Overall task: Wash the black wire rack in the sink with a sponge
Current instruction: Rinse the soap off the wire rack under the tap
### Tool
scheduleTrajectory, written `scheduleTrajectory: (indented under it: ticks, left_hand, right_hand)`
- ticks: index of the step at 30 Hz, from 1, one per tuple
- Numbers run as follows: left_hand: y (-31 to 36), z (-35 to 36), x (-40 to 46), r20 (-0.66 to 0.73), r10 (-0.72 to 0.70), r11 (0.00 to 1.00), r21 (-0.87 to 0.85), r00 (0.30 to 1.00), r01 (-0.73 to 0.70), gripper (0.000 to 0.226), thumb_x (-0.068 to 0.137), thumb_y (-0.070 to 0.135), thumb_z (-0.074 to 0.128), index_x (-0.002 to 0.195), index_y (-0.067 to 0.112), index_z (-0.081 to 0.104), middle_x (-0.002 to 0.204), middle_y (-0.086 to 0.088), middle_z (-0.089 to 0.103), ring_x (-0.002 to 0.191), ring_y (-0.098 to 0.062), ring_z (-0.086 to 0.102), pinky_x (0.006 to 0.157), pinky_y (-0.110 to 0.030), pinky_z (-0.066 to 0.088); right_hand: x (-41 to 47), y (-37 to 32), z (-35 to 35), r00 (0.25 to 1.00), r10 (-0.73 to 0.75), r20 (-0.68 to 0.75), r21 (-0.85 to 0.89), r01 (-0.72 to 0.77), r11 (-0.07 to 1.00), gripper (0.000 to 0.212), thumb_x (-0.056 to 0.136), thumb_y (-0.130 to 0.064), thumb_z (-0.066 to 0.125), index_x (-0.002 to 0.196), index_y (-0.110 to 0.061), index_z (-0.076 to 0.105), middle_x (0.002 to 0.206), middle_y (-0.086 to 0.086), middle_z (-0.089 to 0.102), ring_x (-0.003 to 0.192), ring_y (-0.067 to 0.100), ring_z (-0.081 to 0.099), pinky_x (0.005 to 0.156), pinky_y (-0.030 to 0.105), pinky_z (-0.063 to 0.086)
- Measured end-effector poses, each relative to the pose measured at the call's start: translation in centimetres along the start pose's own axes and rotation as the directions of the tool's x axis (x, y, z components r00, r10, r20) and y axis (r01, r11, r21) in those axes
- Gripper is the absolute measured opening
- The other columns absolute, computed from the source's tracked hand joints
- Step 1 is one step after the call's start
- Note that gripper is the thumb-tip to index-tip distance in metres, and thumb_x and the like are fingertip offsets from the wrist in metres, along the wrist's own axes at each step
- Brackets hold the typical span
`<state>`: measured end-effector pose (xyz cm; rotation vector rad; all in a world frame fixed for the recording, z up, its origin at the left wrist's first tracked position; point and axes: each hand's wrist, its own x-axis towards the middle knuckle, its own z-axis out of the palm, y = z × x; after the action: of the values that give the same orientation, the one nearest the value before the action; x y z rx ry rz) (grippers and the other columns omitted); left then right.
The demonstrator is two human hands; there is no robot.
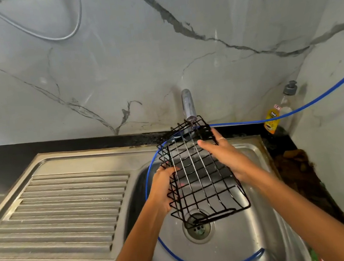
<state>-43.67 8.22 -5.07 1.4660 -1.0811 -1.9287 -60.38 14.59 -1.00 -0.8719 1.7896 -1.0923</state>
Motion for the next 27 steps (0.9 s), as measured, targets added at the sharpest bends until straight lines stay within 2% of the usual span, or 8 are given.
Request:
scheduleTrajectory:
  ticks: [3,5,7,11,17,21,24,27]
  left_hand:
    - [1.3,0.6,-0.2,0.016,0.047,0.980,0.194,0.999,-0.050,0.042,0.080,0.031,0.062,0.122,0.024,0.058,0.116,-0.002,0.063,0.107,-0.029,0.061,0.079,-0.040,0.049]
    - [2.4,1.3,-0.6,0.076,0.077,0.947,0.307,0.994,-0.097,0.064,0.072,0.037,0.062,0.132,0.020,0.048,0.129,-0.003,0.056,0.120,-0.029,0.052,0.094,-0.043,0.044]
    - [3.3,2.2,-1.0,0.174,0.123,0.906,0.382,0.977,-0.182,0.078,0.071,0.039,0.060,0.143,0.022,0.036,0.144,-0.001,0.045,0.131,-0.026,0.041,0.109,-0.044,0.033]
    - [4.7,4.3,-1.9,0.291,0.213,0.794,0.504,0.933,-0.338,0.070,0.093,0.037,0.048,0.154,0.033,0.014,0.157,0.003,0.028,0.142,-0.020,0.028,0.112,-0.040,0.023]
    - [6.7,6.5,-1.1,0.419,0.174,0.659,0.623,0.891,-0.421,0.059,0.102,0.042,0.034,0.154,0.034,0.007,0.160,0.003,0.018,0.145,-0.019,0.023,0.116,-0.038,0.016]
    - [8.1,7.5,0.8,0.447,0.109,0.584,0.694,0.888,-0.421,0.054,0.102,0.048,0.028,0.153,0.034,0.017,0.161,0.006,0.015,0.147,-0.018,0.017,0.117,-0.040,0.014]
    - [8.9,8.6,1.5,0.510,0.077,0.475,0.737,0.857,-0.481,0.054,0.102,0.050,0.025,0.153,0.034,0.018,0.161,0.006,0.015,0.148,-0.018,0.013,0.117,-0.039,0.012]
    - [9.7,10.3,2.2,0.538,0.081,0.446,0.733,0.839,-0.513,0.053,0.103,0.047,0.025,0.153,0.032,0.018,0.160,0.006,0.017,0.147,-0.017,0.015,0.117,-0.036,0.013]
  right_hand:
    - [-1.1,1.6,-0.7,0.977,0.214,0.005,0.179,-0.211,0.961,0.104,0.071,-0.058,0.071,0.151,-0.036,0.007,0.157,0.001,0.020,0.139,0.031,0.028,0.106,0.048,0.033]
    - [-1.7,2.7,-0.9,0.959,0.282,0.019,0.292,-0.275,0.916,0.108,0.058,-0.060,0.076,0.148,-0.033,0.023,0.149,0.002,0.034,0.124,0.031,0.045,0.092,0.047,0.048]
    - [-2.1,3.7,-0.8,0.953,0.304,0.015,0.421,-0.282,0.862,0.101,0.049,-0.059,0.077,0.138,-0.030,0.041,0.135,0.000,0.045,0.110,0.028,0.052,0.077,0.043,0.053]
    - [-2.4,5.4,-0.6,0.949,0.316,0.013,0.567,-0.267,0.779,0.096,0.038,-0.070,0.082,0.122,-0.032,0.057,0.130,0.003,0.053,0.111,0.032,0.056,0.085,0.053,0.051]
    - [-2.8,6.2,-1.3,0.946,0.324,-0.006,0.717,-0.221,0.661,0.071,0.054,-0.053,0.083,0.116,-0.028,0.060,0.123,0.010,0.053,0.112,0.038,0.056,0.086,0.062,0.049]
    - [-3.1,7.2,-1.0,0.953,0.301,-0.013,0.796,-0.172,0.580,0.071,0.052,-0.044,0.085,0.117,-0.023,0.064,0.124,0.012,0.056,0.105,0.035,0.060,0.065,0.046,0.055]
    - [-3.4,7.5,-0.6,0.942,0.336,-0.015,0.817,-0.182,0.547,0.057,0.062,-0.038,0.079,0.115,-0.022,0.063,0.131,0.016,0.052,0.109,0.040,0.057,0.078,0.055,0.053]
    - [-4.1,7.5,-0.3,0.943,0.332,0.015,0.824,-0.200,0.530,0.041,0.076,-0.033,0.070,0.115,-0.023,0.061,0.128,0.013,0.049,0.108,0.039,0.057,0.089,0.063,0.046]
